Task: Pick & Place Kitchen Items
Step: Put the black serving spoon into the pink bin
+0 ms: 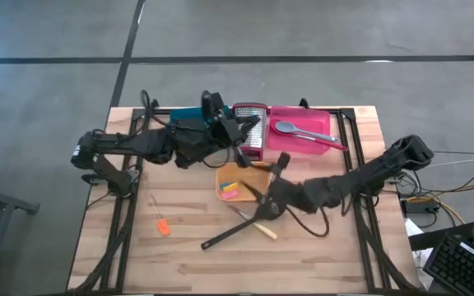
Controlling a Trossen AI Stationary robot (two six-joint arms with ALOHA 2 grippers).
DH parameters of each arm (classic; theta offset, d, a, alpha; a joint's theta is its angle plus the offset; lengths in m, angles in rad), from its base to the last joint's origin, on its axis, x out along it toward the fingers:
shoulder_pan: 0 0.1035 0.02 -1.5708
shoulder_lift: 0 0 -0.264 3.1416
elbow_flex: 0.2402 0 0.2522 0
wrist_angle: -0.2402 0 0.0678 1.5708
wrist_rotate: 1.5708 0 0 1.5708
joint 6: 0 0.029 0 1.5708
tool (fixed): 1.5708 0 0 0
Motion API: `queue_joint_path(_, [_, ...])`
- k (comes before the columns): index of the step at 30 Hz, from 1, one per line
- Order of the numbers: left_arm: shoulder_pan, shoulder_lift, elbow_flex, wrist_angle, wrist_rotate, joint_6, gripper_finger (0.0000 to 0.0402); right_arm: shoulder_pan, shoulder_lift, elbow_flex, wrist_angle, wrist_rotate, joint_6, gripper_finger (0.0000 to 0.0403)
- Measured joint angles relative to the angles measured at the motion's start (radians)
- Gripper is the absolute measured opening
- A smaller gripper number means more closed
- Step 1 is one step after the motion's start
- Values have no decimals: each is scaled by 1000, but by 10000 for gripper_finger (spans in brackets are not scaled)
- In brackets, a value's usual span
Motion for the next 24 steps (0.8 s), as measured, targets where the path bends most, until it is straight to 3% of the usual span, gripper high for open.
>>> queue_joint_path(3, [3, -13, 0, 3, 1, -15, 24, -51, -1, -34, 139, 53, -55, 227])
queue_joint_path(7, [3, -14, 0, -4, 2, -21, 24, -140, 3, -72, 291, 35, -90, 234])
queue_joint_path(16, [7, -13, 0, -3, 7, -24, 24, -259, 3, -38, 300, -130, -16, 247])
queue_joint_path(24, [8, -11, 0, -3, 7, -25, 24, -263, 13, 63, 292, -117, -111, 227])
